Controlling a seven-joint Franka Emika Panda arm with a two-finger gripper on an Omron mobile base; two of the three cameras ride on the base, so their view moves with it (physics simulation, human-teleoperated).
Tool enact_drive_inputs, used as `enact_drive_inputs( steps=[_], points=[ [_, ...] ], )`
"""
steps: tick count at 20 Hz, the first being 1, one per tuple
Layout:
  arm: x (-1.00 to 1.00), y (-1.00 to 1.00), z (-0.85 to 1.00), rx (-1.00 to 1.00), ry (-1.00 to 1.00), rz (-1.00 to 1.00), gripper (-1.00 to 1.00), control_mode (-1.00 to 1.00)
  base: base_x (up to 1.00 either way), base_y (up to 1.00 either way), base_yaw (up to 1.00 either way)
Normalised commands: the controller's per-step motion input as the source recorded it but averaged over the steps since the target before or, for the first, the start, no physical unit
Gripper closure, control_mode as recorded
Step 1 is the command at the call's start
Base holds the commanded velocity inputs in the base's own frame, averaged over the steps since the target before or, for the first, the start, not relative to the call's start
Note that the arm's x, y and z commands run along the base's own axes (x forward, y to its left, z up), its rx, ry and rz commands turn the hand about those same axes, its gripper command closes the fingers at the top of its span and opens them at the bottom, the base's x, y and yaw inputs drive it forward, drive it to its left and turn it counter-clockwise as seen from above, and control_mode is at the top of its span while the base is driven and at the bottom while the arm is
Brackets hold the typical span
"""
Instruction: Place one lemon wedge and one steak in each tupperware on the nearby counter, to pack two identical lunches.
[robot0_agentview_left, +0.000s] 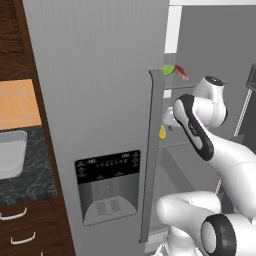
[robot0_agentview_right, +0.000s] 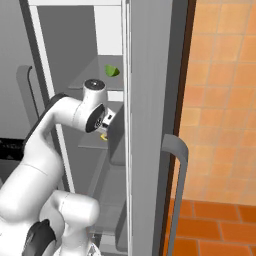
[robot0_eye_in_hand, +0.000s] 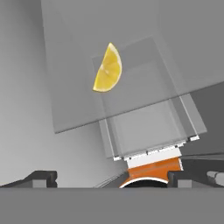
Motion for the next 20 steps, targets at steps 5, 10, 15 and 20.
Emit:
enact_drive_inputs(
  steps=[5, 10, 15, 20],
  points=[
    [0.32, 0.0, -0.31, 0.0, 0.0, 0.0, -1.0, -1.0, 0.0, 0.0, 0.0],
    [0.34, 0.03, -0.37, 0.0, 0.0, 0.0, -1.0, -1.0, 0.0, 0.0, 0.0],
    [0.37, 0.03, -0.17, 0.0, 0.0, 0.0, -1.0, -1.0, 0.0, 0.0, 0.0],
    [0.4, 0.01, -0.15, 0.0, 0.01, 0.0, -1.0, -1.0, 0.0, 0.0, 0.0]
  ],
)
